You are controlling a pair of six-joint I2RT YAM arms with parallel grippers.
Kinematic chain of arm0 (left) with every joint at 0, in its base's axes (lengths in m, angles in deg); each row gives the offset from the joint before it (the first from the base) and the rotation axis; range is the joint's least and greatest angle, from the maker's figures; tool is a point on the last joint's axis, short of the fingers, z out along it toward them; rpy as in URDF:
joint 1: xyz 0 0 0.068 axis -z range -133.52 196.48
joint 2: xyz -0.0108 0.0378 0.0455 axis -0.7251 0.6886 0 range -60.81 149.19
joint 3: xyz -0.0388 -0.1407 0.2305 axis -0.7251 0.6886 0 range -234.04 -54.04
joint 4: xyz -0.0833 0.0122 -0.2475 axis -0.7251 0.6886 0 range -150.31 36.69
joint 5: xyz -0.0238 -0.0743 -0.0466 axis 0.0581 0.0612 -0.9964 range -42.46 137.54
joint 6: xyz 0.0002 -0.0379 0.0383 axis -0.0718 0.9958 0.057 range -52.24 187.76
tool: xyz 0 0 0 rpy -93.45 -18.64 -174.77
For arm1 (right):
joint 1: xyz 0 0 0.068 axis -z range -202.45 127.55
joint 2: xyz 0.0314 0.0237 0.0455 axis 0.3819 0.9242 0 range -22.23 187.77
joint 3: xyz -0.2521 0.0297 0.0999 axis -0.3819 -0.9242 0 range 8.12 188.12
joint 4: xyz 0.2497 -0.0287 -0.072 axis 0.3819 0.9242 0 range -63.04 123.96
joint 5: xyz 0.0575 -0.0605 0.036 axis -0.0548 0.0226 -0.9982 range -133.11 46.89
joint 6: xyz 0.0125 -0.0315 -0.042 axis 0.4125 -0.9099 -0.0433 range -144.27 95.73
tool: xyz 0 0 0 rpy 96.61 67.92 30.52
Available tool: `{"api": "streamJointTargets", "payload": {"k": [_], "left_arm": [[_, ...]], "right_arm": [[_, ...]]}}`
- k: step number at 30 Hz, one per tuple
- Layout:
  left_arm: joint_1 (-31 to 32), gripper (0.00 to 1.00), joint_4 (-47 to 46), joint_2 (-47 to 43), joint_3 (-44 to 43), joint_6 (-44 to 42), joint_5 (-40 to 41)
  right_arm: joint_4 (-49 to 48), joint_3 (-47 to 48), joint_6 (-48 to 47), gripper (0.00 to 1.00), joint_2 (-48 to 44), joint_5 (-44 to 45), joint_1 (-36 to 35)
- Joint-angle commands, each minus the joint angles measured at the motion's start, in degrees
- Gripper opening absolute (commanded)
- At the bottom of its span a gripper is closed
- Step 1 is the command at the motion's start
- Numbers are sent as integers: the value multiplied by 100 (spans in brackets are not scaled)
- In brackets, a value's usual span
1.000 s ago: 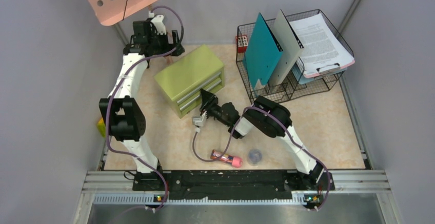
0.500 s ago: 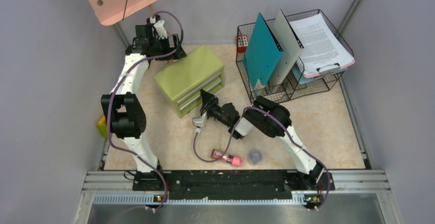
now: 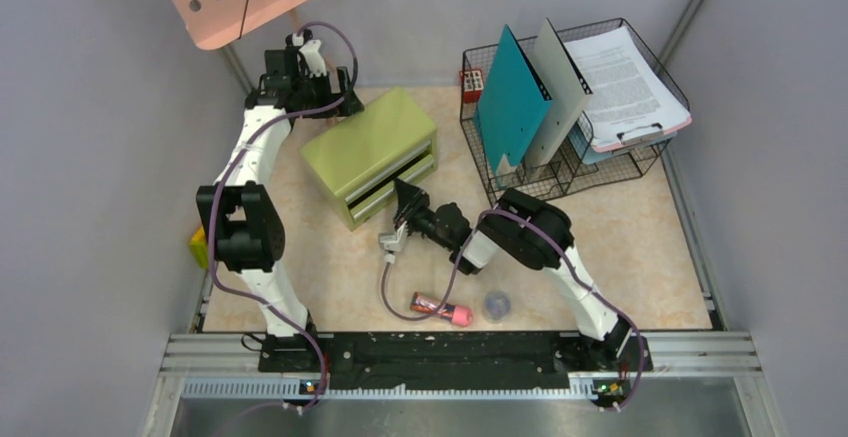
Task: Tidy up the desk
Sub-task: Open the drawer in the storage box.
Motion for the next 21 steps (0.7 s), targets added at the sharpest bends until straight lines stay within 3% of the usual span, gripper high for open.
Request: {"api": "streamJointTargets", "payload": {"k": [1, 21], "left_arm": [[-21, 96, 375, -4, 242, -254, 470], [-32, 96, 529, -51, 188, -462, 785]], "right_arm": [[-43, -207, 75, 0, -397, 34, -82], [-383, -1872, 23, 1, -1399, 491, -469]]}}
